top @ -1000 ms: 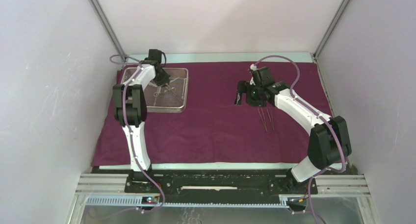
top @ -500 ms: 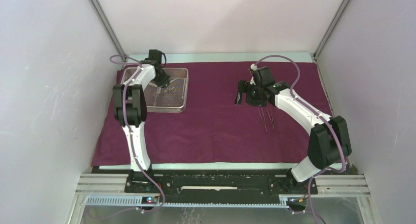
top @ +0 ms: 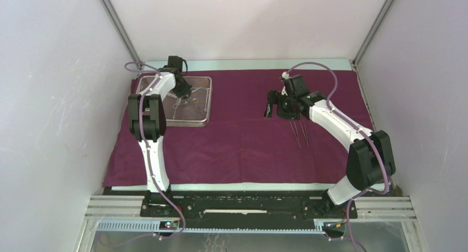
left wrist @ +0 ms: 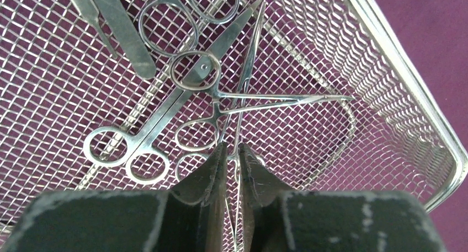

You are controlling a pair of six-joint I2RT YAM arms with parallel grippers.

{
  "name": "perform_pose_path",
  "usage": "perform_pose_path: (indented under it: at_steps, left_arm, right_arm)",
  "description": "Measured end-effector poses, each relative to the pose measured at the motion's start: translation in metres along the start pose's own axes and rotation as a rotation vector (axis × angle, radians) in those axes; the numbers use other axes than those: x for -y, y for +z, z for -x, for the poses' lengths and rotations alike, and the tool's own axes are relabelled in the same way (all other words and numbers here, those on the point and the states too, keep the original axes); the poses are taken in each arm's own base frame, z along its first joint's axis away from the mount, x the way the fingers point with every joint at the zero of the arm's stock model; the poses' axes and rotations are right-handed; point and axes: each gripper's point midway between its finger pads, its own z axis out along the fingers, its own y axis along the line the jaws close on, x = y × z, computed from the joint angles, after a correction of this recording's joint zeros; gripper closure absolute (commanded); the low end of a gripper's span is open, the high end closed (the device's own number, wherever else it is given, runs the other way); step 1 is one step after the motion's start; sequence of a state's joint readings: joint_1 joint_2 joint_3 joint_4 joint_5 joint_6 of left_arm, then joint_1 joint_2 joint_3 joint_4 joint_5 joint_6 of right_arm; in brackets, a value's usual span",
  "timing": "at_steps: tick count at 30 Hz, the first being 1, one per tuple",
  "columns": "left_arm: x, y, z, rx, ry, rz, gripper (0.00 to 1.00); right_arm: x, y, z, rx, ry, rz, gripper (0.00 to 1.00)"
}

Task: Open and lay out the surgical kit
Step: Pick up the medical item from the container.

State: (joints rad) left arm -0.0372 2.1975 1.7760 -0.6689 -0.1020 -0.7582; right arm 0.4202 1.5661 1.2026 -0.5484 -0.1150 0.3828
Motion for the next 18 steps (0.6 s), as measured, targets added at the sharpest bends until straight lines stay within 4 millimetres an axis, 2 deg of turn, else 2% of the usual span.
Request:
perform_pose_path:
  at_steps: [6, 18]
  left_arm:
    - [0.009, 0.008, 0.004, 0.002, 0.006, -0.004, 0.81]
    - [0.005, 0.017, -0.002, -0.019, 0.01, 0.014, 0.84]
  right_arm:
    - [0.0, 0.0, 0.0, 0.0, 0.0, 0.0, 0.0]
    - [0.002, 0.001, -0.002, -0.002, -0.001, -0.002, 0.0]
